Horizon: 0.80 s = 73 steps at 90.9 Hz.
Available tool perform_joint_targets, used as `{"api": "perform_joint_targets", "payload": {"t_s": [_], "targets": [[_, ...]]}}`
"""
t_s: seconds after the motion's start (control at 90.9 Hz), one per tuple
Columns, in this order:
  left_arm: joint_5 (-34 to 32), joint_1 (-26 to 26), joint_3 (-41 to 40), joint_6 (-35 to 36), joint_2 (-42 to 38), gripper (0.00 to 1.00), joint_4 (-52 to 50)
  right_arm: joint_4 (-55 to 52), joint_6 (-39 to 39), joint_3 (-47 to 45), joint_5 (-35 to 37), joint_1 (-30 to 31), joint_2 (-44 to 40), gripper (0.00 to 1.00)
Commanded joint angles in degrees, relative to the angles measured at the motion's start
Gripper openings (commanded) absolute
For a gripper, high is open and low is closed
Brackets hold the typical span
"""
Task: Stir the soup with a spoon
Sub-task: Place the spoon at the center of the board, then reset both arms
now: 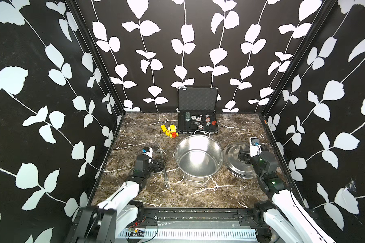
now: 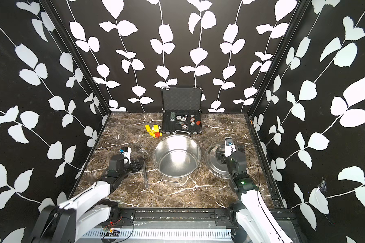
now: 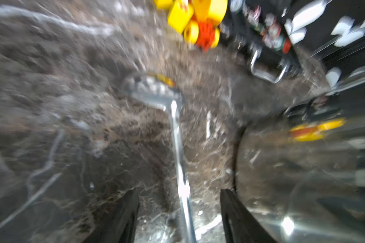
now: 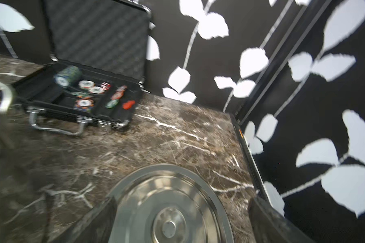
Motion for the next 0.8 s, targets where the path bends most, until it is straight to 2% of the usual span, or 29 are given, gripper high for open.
{"api": "perform_joint_targets", "payload": {"t_s": [0.0,0.132,0.187,0.253,0.341,0.44,0.55,0.726,0.792], "targets": [[-11.1,-0.7,3.7,3.6,-10.3,0.98,-9.0,1.3,5.9,1.8,-2.5,-4.0,1.5,0.99],[-27.7,-0.9,6.8,8.8,-15.7,0.99,-9.2,1.1,6.9,1.4,-3.6,-7.2,5.3,1.0],[-33.1,-0.9,6.2,12.8,-14.6,0.99,-3.6,2.2,7.1,0.7,-4.7,-8.2,7.1,0.99],[-36.4,-0.9,4.5,20.4,-10.6,0.99,6.2,3.6,6.2,0.0,-6.4,-8.5,10.1,1.0],[-36.8,-0.9,3.2,30.3,0.5,0.99,19.7,6.5,4.8,-1.1,-8.2,-8.6,14.0,0.99],[-35.1,-1.0,1.8,36.6,13.1,0.99,33.3,11.9,4.1,-2.8,-9.4,-8.7,17.9,0.99],[-32.1,-0.8,-1.4,38.7,22.5,0.99,48.2,16.4,3.1,-3.3,-11.2,-8.9,22.3,0.99],[-26.3,0.2,-0.9,39.1,33.3,0.99,56.6,25.6,3.0,-4.7,-14.7,-9.4,29.3,0.99],[-25.6,1.4,-1.1,37.9,34.3,0.99,58.6,26.6,2.9,-4.2,-15.4,-9.4,30.7,0.99]]}}
